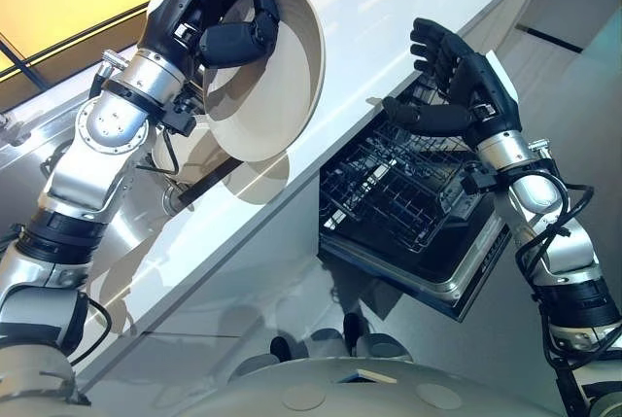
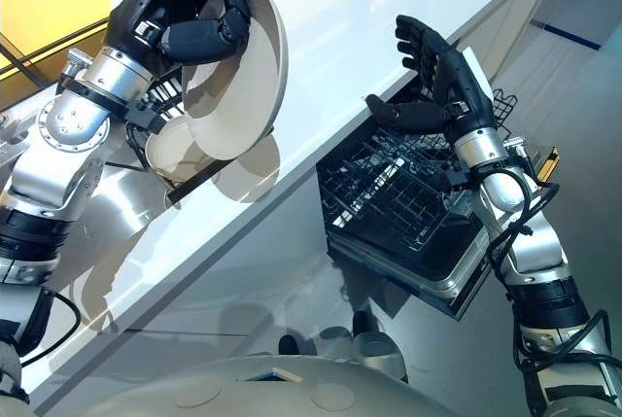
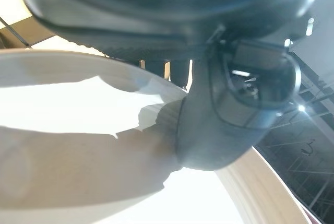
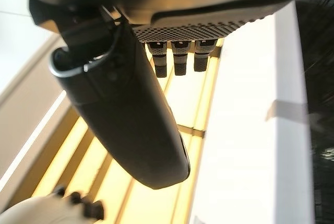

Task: Pick up plates and place into dishwasher.

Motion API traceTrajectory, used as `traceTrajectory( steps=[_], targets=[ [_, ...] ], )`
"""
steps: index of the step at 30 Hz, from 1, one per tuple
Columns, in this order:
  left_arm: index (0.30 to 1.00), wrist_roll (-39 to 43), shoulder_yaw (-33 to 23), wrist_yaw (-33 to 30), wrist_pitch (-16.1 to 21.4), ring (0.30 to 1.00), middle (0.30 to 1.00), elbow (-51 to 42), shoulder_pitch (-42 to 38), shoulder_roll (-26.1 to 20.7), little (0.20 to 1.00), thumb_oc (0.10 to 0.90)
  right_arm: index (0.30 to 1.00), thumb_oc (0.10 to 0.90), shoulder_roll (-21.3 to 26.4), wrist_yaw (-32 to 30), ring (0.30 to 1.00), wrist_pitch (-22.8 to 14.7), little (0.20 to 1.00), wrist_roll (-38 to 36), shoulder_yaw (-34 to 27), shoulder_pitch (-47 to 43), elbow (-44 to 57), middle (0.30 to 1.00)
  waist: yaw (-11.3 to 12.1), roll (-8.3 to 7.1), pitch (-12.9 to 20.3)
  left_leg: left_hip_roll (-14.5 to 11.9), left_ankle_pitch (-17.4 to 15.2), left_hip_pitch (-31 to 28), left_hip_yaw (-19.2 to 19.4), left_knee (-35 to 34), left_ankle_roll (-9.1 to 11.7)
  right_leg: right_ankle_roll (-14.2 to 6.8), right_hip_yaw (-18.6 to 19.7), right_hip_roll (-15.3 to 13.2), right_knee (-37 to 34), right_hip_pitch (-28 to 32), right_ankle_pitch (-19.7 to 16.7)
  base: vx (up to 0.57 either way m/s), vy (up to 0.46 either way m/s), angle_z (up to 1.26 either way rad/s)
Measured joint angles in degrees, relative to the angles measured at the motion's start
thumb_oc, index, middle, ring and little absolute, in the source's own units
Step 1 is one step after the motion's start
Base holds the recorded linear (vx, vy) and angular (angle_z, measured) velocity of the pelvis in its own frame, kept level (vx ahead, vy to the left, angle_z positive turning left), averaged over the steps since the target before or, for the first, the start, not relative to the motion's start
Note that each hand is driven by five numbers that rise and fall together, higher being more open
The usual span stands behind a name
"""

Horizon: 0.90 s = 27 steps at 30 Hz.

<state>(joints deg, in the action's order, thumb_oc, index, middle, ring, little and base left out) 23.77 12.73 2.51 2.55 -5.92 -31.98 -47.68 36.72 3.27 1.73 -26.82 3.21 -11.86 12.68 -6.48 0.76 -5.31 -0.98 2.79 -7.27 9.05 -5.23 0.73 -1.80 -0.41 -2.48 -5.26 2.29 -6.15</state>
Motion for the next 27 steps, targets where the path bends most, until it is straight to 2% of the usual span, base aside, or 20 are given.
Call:
traceTrajectory(
  steps=[2,5,9,13,18,27],
  targets=[
    [0.3,-2.48,0.01,-2.19,0.19,0.3,0.3,0.03,0.0,0.37,0.2,0.1,0.9,0.8,-2.59,1.1,0.9,1.16,0.9,-7.78,1.38,-0.45,0.17,0.9,0.17,0.0,0.0,-0.07,0.0,0.0,-0.03,0.03,0.01,0.0,-0.1,0.03,0.0,0.02,0.0,0.0,0.0,0.0],
    [0.3,-6.78,0.07,-4.89,1.11,0.3,0.3,0.03,0.0,0.56,0.2,0.1,0.9,0.8,-4.62,2.32,0.9,3.24,0.9,-14.11,5.25,-0.72,0.17,0.9,0.49,0.06,-0.02,-0.06,0.01,0.0,-0.15,0.03,0.02,0.0,-0.24,0.01,0.0,0.06,0.01,0.0,0.0,0.0],
    [0.3,-17.19,0.24,-10.69,3.97,0.3,0.3,-0.04,-0.01,0.46,0.2,0.1,0.9,0.8,-7.67,1.92,0.9,6.95,0.9,-26.17,8.2,-0.8,0.17,0.9,1.62,0.06,-0.02,-0.03,0.01,0.05,-0.65,-0.09,0.02,0.01,-0.59,-0.2,-0.01,0.2,0.02,0.02,-0.019,0.05],
    [0.3,-28.81,0.47,-16.26,4.8,0.3,0.3,-0.07,-0.01,-0.48,0.2,0.1,0.9,0.8,-8.87,0.78,0.9,10.55,0.9,-35.69,9.35,-2.12,0.17,0.9,2.47,0.04,-0.01,-0.02,0.1,0.26,-1.23,-0.05,0.05,0.09,-1.57,-0.46,-0.01,0.34,0.1,0.02,-0.026,0.1],
    [0.3,-35.27,0.62,-22.5,5.19,0.3,0.3,-0.05,-0.03,-2.89,0.2,0.1,0.9,0.8,-8.68,-0.92,0.9,11.14,0.9,-37.4,9.74,-4.48,0.17,0.9,3.46,0.01,0.01,0.06,0.42,0.58,-1.55,0.09,-0.06,0.05,-2.03,-0.59,-0.01,0.25,0.16,0.01,-0.017,0.06],
    [0.3,-41.96,3.46,-27.21,5.0,0.3,0.3,-0.16,-0.05,-1.66,0.2,0.1,0.9,0.8,-9.88,-6.14,0.9,11.07,0.9,-37.3,15.34,-6.81,0.17,0.9,3.88,-0.19,0.13,0.11,0.47,0.58,-1.63,0.09,-0.1,0.03,-2.08,-0.58,-0.01,0.26,0.18,0.01,-0.008,0.0]
  ],
)
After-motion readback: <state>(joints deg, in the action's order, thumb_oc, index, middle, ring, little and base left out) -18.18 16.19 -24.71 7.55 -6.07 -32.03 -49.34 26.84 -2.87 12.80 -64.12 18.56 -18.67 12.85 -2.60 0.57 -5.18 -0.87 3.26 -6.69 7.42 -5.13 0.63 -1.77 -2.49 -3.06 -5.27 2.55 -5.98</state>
